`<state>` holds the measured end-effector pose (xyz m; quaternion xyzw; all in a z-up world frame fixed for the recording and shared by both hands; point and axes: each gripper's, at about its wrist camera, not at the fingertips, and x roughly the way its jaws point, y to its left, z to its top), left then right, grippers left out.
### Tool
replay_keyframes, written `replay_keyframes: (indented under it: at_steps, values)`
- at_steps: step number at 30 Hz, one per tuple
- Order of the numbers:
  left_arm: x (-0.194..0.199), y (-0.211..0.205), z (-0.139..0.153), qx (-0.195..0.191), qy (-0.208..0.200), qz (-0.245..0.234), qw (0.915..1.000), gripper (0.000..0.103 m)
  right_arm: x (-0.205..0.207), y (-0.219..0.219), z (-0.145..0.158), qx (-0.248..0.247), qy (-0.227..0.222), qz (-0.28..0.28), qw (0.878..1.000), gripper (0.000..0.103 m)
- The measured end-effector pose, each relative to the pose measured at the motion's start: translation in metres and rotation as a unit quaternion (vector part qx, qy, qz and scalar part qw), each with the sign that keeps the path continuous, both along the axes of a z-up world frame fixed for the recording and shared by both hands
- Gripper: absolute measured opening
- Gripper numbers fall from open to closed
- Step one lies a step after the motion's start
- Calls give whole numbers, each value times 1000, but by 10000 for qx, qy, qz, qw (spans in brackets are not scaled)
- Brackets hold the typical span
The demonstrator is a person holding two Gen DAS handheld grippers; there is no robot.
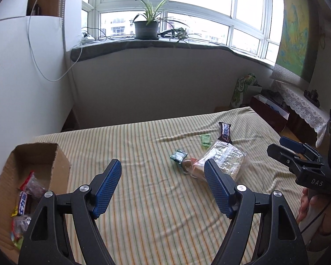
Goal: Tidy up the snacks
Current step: 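Move both open tools back to the pile near the Snickers bar, then close the left tool on the green-wrapped candy while the right tool closes on the Snickers bar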
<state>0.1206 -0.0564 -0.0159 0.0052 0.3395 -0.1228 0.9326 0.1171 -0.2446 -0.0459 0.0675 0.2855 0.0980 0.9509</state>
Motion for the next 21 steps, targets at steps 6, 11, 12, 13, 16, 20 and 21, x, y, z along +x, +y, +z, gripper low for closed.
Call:
replay_keyframes:
  at_steps: [6, 11, 12, 13, 16, 20, 21]
  values:
    - [39, -5, -30, -316, 735, -103, 9967, 77, 35, -1, -17, -353, 512, 180, 9979, 92]
    - [80, -3, -65, -1027, 1724, -126, 9796, 77, 77, -17, -34, -324, 942, 72, 9950, 92]
    - [87, -4, -72, -1089, 1889, -111, 9759, 77, 87, -21, -38, -299, 1022, 56, 9943, 92]
    - [94, -5, -79, -1149, 2026, -112, 9724, 77, 97, -24, -42, -273, 1101, 46, 9935, 92]
    - [111, -9, -93, -1299, 2301, -117, 9644, 77, 127, -29, -54, -264, 1387, 41, 9900, 92]
    - [123, -13, -94, -1397, 2320, -190, 9624, 78, 155, -33, -68, -347, 1630, -3, 9860, 92]
    - [125, -14, -93, -1450, 2318, -240, 9616, 78, 161, -34, -71, -293, 1699, -5, 9850, 92]
